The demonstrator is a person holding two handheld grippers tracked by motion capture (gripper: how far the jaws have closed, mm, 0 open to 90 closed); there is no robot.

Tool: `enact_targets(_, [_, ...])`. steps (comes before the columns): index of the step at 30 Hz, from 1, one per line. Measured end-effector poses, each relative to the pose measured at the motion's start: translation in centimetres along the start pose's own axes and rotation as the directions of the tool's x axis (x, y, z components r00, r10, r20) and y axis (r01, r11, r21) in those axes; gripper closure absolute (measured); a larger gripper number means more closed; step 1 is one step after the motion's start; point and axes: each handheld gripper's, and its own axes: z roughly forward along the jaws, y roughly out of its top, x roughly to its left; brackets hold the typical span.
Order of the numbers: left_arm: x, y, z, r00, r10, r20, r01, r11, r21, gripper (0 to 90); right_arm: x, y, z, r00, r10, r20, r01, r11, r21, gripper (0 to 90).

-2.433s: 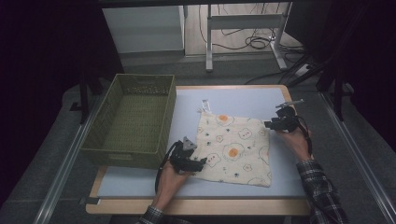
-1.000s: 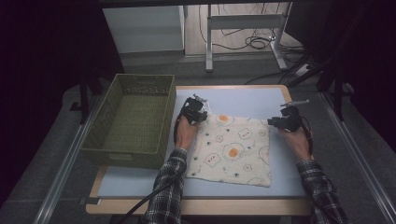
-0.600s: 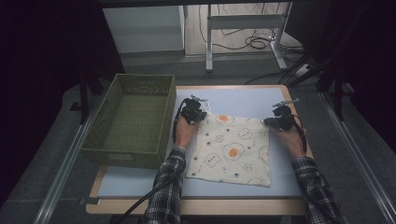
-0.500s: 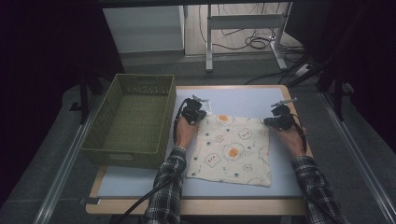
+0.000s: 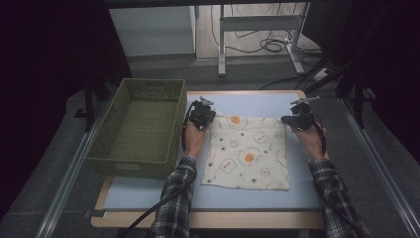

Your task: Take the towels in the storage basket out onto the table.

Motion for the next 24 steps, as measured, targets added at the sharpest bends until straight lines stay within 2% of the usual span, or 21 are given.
enact_targets(5, [-1.0,-1.0,-1.7,0.9996,0.027,-0.006,-0.027,0.9989,-0.039,88.2,0.5,-0.9,-2.1,0.9992,-0.004,-0.041,0.003,1.000,-0.028,85.4])
enact_targets(10, [-2.5,-1.9,-3.1,0.9983,0.059,-0.004,-0.059,0.9980,-0.022,88.0,1.1,-1.9,-4.0,0.9978,-0.018,-0.064,0.014,0.998,-0.053,85.4])
enact_targets(16, [-3.9,-3.9,-4.1,0.9989,0.045,0.013,-0.045,0.9990,0.000,87.7,1.7,-3.7,-5.4,0.9938,-0.005,-0.111,-0.001,0.998,-0.056,85.1])
enact_targets(24, [-4.9,-5.8,-6.4,0.9967,0.049,0.066,-0.046,0.9983,-0.034,87.6,2.8,-6.8,-6.4,0.9871,-0.012,-0.160,0.006,0.999,-0.039,85.1])
